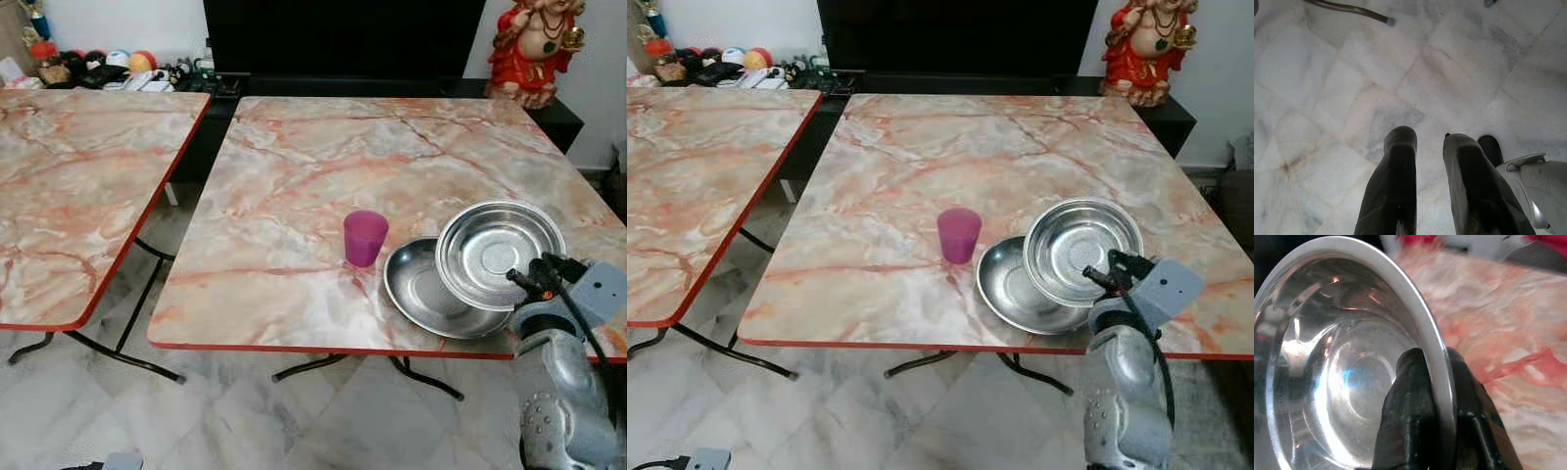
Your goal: Setting the table
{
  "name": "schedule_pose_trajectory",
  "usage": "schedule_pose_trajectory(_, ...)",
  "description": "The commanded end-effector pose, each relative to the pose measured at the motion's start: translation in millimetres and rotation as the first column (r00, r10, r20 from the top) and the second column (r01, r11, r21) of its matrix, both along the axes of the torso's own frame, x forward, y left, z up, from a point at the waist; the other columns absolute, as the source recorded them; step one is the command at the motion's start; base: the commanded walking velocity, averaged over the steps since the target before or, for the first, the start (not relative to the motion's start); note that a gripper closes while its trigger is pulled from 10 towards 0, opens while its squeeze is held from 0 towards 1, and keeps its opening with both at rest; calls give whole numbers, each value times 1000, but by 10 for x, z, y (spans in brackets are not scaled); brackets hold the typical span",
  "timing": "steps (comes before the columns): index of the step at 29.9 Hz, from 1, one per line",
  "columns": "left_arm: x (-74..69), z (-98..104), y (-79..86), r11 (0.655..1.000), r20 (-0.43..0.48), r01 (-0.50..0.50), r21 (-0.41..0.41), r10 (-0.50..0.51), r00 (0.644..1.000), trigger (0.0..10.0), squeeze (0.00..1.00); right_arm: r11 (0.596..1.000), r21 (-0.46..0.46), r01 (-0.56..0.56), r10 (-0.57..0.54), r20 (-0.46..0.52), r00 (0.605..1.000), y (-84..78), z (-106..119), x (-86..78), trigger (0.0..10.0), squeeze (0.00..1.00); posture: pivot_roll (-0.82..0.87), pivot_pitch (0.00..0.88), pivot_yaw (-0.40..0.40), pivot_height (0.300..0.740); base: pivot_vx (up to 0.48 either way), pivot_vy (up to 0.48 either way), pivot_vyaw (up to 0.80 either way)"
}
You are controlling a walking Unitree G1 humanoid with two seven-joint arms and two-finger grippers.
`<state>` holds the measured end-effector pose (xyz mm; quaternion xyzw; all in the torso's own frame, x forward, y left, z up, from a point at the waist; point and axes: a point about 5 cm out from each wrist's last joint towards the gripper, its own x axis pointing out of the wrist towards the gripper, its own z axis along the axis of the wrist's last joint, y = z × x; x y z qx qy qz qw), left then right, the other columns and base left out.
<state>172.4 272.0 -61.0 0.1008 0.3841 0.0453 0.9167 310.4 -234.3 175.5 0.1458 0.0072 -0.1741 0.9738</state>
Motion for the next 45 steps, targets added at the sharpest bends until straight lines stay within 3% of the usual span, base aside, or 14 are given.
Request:
schedule_pose_trajectory(1,-65,-22,40,1000,-32,-3,1,3,999,10000,0,999,-12,-46,46,-40,998,-1,31,40,10000,0,-63,130,20,740,0,0,0)
schedule_pose_trajectory(9,-68,-27,35,1000,-38,2,-3,-2,999,10000,0,980,6,-199,199,-97,975,-231,186,218,10000,0,-61,131,19,740,0,0,0)
schedule_pose_trajectory(14,-81,-36,18,1000,-44,23,-3,-24,999,10000,0,966,118,-231,245,-112,963,-250,176,261,10000,0,-57,134,20,740,0,0,0)
schedule_pose_trajectory(16,-89,-38,23,1000,-46,22,-2,-22,999,10000,0,945,208,-253,278,-99,956,-232,150,294,10000,0,-58,137,22,740,0,0,0)
schedule_pose_trajectory(19,-94,-33,42,1000,-45,19,2,-18,999,10000,0,925,250,-286,321,-109,941,-197,121,312,10000,0,-52,142,22,740,0,0,0)
schedule_pose_trajectory(30,-106,-23,81,1000,-48,15,8,-15,999,10000,0,923,212,-322,367,-229,902,-194,-34,320,10000,0,-53,153,23,740,0,0,0)
schedule_pose_trajectory(45,-111,-30,68,1000,-48,17,4,-17,999,10000,0,909,244,-338,395,-242,886,-115,-147,347,10000,0,-46,154,25,740,0,0,0)
